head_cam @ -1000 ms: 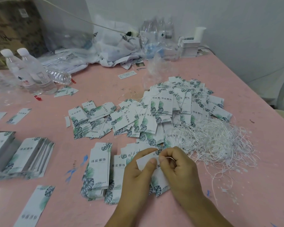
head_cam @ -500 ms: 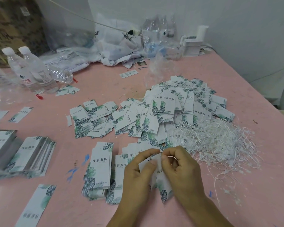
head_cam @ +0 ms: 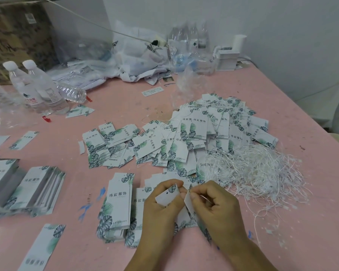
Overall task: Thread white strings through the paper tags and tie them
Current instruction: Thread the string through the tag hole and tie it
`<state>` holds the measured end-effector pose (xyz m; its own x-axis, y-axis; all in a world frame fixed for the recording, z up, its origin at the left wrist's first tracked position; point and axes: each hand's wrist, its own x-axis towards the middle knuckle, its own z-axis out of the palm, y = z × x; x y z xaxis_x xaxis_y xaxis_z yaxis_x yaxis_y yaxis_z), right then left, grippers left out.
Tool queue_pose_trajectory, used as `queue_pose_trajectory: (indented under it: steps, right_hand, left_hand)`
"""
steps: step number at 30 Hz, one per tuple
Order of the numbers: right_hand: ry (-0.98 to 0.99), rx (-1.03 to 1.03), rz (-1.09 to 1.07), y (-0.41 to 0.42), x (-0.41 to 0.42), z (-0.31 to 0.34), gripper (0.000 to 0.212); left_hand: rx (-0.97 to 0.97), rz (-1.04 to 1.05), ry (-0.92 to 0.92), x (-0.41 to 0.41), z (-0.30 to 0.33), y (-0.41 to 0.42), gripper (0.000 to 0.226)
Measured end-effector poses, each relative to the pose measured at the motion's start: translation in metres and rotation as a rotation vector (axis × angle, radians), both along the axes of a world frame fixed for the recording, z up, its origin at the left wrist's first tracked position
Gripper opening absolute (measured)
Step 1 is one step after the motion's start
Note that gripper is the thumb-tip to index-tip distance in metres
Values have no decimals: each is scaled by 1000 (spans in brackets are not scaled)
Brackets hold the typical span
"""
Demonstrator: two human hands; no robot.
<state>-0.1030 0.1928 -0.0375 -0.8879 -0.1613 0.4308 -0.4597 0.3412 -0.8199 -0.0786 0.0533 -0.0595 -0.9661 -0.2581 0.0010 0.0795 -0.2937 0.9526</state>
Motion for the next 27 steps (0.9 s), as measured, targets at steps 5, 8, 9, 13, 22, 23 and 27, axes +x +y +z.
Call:
queue_pose_trajectory:
  steps: [5, 8, 9, 13, 22, 23, 27]
  right_hand:
    - [-163, -49, 57, 0, 2, 3, 7]
    - [-585, -260, 161, 5, -6, 7, 9]
    - [-750, -368, 234, 10, -11, 8, 9]
    - [-1114, -725, 360, 31, -26, 8, 20]
    - [-435, -289, 28, 3, -4, 10, 36]
    - [-377, -233, 33, -1, -1, 9, 39]
    - [-296, -123, 44, -4, 3, 5, 27]
  left_hand:
    - [-93, 34, -21, 1, -2, 0, 35]
    - [-73, 44, -18, 1, -1, -1, 34]
    - [-40, 45, -10, 0, 1, -2, 33]
    - [81, 16, 18, -1, 6, -1, 32]
    - [-112, 27, 15, 3, 7, 8, 31]
    - [-138, 32, 15, 4, 7, 9, 32]
    - [-208, 58, 19, 5, 9, 8, 29]
